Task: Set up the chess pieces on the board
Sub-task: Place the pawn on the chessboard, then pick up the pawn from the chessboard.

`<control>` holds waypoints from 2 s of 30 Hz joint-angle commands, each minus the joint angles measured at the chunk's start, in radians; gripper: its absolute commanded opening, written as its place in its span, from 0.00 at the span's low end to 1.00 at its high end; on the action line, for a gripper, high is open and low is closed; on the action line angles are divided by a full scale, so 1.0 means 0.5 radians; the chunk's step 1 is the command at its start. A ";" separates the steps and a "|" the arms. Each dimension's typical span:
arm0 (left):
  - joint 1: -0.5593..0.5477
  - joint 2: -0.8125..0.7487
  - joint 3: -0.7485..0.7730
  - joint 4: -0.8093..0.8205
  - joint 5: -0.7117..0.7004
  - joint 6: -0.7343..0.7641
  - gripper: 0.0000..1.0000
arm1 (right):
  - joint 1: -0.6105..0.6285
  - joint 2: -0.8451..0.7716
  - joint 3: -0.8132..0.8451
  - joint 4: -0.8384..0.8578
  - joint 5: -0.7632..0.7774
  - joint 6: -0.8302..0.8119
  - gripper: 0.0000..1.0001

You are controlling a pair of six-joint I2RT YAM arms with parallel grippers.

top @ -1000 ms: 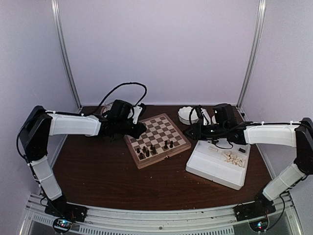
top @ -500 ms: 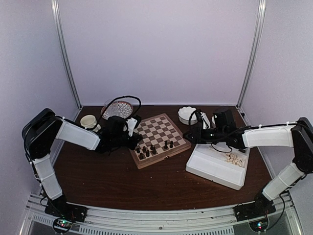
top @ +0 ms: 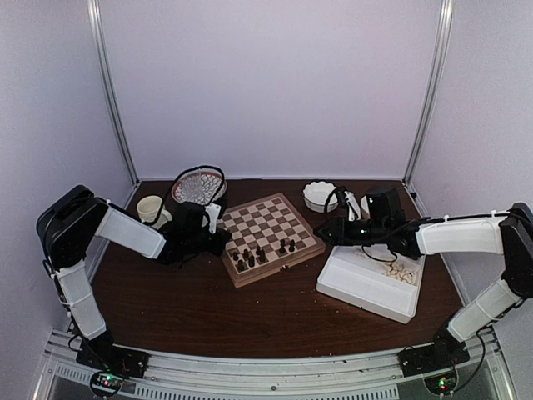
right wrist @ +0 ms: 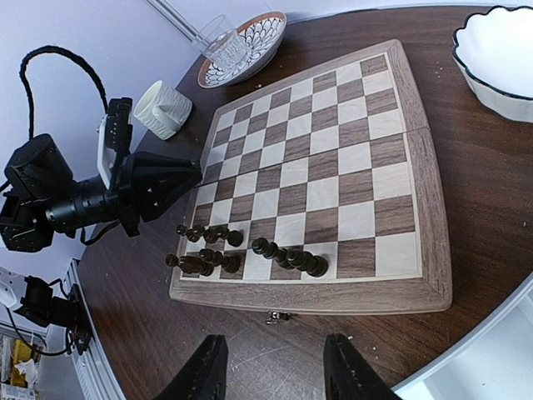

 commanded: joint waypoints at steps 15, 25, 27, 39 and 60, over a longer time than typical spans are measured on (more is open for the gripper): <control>0.005 0.038 -0.100 0.130 0.111 -0.116 0.16 | 0.006 -0.063 -0.037 0.061 0.067 -0.010 0.43; 0.002 -0.002 -0.138 0.122 0.150 -0.144 0.28 | 0.006 -0.081 -0.043 0.056 0.088 -0.012 0.42; 0.002 -0.004 -0.133 0.114 0.149 -0.147 0.31 | 0.006 -0.085 -0.043 0.055 0.087 -0.012 0.42; 0.005 -0.270 0.092 -0.506 0.072 -0.140 0.40 | 0.006 -0.075 -0.035 0.049 0.089 -0.015 0.42; 0.001 0.047 1.011 -2.021 0.074 -0.147 0.38 | 0.006 -0.063 -0.021 0.040 0.091 -0.021 0.42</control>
